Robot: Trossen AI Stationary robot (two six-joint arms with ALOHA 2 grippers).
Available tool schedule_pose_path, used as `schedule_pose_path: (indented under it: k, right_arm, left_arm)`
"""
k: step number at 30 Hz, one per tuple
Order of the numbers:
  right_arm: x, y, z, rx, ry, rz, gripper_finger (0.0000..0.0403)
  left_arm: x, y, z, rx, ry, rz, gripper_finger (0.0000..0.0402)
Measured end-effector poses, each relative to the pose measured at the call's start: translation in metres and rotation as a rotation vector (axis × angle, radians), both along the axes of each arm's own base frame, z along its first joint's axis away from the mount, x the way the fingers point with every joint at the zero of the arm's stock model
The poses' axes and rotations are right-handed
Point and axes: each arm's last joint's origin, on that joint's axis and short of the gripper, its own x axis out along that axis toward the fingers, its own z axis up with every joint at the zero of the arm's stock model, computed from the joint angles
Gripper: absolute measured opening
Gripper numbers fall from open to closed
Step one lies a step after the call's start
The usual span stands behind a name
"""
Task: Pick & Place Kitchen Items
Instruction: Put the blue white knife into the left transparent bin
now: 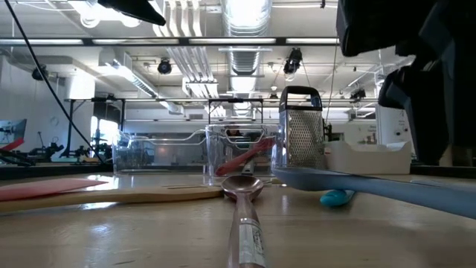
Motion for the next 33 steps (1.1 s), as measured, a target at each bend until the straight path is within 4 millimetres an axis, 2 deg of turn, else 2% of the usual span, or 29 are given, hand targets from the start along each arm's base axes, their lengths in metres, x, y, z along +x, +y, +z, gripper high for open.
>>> schedule_pose_path:
  k: [18,23,28,33]
  right_arm:
    - [0.005,0.003,-0.04,-0.072,0.099,-0.029,0.0201]
    - [0.005,0.003,-0.049,-0.098,0.131,-0.04,0.0146]
    - [0.003,0.0,-0.048,-0.123,0.138,-0.051,0.0038]
    - [-0.001,-0.005,-0.033,-0.141,0.113,-0.084,0.0019]
  left_arm:
    - [-0.001,0.0,-0.001,0.014,0.019,-0.005,0.02]
    - [-0.001,0.0,-0.001,0.014,0.021,-0.005,0.02]
    - [-0.001,0.0,-0.001,0.015,0.021,-0.005,0.02]
    - [-0.001,0.0,-0.001,0.015,0.022,-0.005,0.02]
